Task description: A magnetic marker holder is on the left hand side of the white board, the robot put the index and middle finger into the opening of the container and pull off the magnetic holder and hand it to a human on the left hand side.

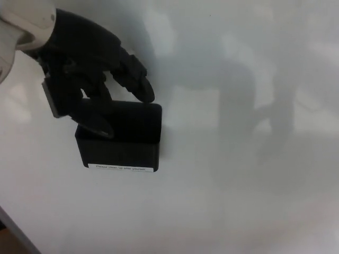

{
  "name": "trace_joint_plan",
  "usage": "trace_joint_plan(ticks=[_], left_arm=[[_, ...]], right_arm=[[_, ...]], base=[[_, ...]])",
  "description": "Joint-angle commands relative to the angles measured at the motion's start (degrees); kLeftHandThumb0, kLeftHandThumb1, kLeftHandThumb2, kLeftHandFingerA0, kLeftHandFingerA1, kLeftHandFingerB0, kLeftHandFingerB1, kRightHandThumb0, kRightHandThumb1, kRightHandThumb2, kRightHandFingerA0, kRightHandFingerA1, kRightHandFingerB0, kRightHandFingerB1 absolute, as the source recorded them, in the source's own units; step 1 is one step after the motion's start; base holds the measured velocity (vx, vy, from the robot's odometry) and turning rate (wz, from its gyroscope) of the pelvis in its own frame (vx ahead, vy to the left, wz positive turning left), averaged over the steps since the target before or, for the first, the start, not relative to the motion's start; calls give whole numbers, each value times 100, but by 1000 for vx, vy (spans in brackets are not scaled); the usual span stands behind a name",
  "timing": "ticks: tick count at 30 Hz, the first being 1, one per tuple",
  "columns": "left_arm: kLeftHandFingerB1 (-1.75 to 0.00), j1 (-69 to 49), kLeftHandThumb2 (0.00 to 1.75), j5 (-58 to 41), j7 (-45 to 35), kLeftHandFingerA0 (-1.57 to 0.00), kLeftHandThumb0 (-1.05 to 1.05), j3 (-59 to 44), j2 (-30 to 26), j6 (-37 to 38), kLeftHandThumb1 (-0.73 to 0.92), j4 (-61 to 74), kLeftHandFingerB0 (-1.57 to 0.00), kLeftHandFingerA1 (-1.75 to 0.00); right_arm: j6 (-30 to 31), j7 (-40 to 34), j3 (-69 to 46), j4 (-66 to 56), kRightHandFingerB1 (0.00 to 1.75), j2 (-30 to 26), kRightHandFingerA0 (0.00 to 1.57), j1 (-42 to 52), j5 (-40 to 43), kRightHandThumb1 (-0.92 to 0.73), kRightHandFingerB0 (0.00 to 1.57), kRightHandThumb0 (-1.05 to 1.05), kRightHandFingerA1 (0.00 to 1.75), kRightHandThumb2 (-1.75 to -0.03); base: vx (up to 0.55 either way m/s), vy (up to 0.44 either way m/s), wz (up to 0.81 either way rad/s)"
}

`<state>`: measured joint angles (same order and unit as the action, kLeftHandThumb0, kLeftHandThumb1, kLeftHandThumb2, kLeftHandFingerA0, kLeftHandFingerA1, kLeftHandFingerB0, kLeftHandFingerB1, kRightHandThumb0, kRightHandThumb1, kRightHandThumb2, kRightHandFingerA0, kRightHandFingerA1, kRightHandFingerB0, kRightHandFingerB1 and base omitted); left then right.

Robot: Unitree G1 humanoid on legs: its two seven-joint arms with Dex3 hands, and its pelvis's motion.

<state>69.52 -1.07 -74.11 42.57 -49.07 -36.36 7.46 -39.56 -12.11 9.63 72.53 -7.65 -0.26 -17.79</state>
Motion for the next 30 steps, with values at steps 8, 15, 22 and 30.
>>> trace_joint_plan(ticks=[8, 15, 22, 30], left_arm=[[-26, 355, 108, 424, -1173, -36, -105, 608, 242, -583, 69, -380, -6, -54], [-18, 347, 105, 479, -1301, -7, -95, 556, 385, -582, 64, -523, -6, -38], [-25, 534, 66, 788, -1307, -17, -96, 459, 392, -670, 82, -534, -8, -35], [-17, 642, 105, 1121, -1281, -17, -94, 470, 443, -427, 67, -400, -3, -48]], right_arm=[[-193, -92, -67, 81, 40, -183, 57, -19, -9, -56, 16, -60, 57, -82], [-211, -103, -66, 80, 39, -191, 58, -22, -15, -55, 16, -58, 57, -81], [-226, -126, -48, 80, 39, -210, 56, -32, -38, -55, 16, -56, 56, -80], [-221, -137, -47, 88, 39, -207, 58, -39, -47, -55, 16, -57, 57, -80]], base=[[0, 0, 0], [0, 0, 0], [0, 0, 0], [0, 0, 0]])
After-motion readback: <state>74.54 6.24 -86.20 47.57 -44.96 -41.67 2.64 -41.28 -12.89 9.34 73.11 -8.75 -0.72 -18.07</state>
